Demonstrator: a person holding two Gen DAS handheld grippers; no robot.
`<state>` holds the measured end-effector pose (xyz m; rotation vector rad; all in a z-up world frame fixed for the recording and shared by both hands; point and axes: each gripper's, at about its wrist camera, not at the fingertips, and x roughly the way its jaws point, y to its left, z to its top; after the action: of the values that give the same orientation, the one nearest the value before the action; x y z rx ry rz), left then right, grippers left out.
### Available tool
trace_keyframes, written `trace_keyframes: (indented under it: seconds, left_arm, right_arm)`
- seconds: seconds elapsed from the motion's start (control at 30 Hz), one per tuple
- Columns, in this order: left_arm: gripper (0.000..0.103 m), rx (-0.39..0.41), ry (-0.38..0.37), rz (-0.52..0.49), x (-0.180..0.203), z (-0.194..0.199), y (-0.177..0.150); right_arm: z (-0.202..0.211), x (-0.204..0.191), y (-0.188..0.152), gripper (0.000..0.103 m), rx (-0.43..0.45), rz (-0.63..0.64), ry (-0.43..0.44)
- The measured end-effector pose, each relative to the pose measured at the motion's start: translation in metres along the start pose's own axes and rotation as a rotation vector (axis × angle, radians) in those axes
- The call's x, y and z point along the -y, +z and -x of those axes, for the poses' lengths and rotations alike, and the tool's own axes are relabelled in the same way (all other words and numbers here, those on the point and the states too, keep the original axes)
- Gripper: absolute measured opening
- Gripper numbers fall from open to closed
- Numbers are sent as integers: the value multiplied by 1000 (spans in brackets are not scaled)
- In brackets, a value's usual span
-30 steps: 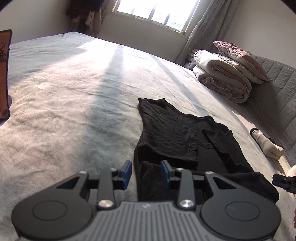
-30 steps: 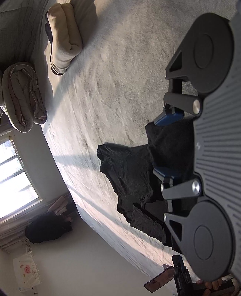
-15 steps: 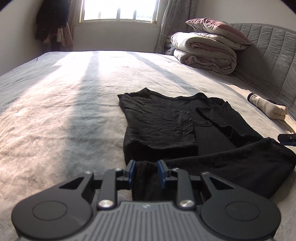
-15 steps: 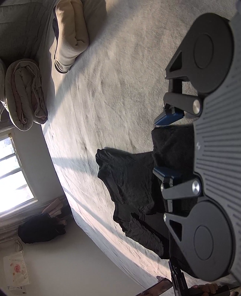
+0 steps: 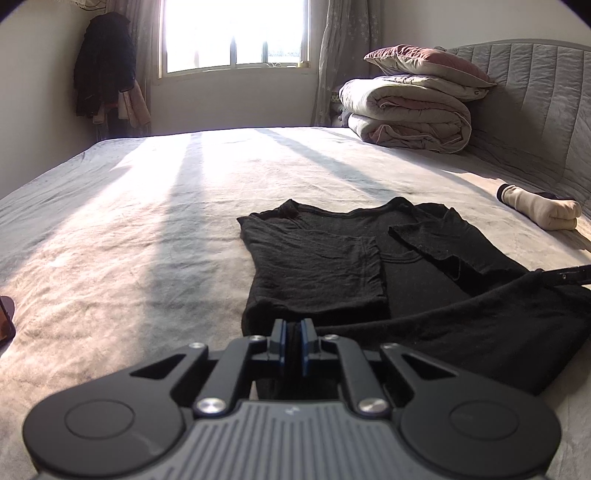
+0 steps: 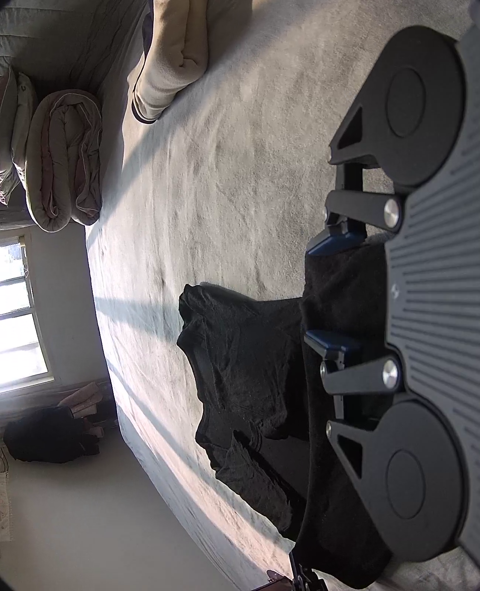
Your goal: Fold clothes
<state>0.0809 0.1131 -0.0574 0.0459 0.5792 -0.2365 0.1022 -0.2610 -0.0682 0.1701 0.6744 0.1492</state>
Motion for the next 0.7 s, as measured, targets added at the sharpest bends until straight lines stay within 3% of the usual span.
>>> trace_keyframes:
  seconds: [0.07, 0.13, 0.23, 0.4, 0.47, 0.53, 0.6, 0.7]
  left_arm:
    - [7, -11, -5, 36, -4, -2, 0]
    - [7, -1, -14, 71, -7, 0, 0]
    - [7, 14, -24, 112, -12, 5, 2]
    - [7, 49, -46, 179, -24, 14, -2]
    - [7, 50, -40, 201, -28, 13, -3]
    - [7, 38, -31, 225, -32, 9, -4]
    - [7, 17, -19, 251, -36, 2, -5]
    - [8, -22, -2, 272, -38, -9, -7]
  right_arm:
    - [-3, 3, -1, 12, 19, -23, -3]
    - [-1, 5, -2, 4, 53, -39, -4]
    - [11, 5, -2, 4, 112, -42, 15]
    - [29, 13, 2, 3, 161, -99, 166]
    - [24, 30, 4, 3, 113, -247, 281]
    - [13, 46, 5, 3, 57, -378, 341]
    - [-3, 60, 2, 4, -16, -476, 358]
    - [-21, 72, -3, 4, -67, -535, 311]
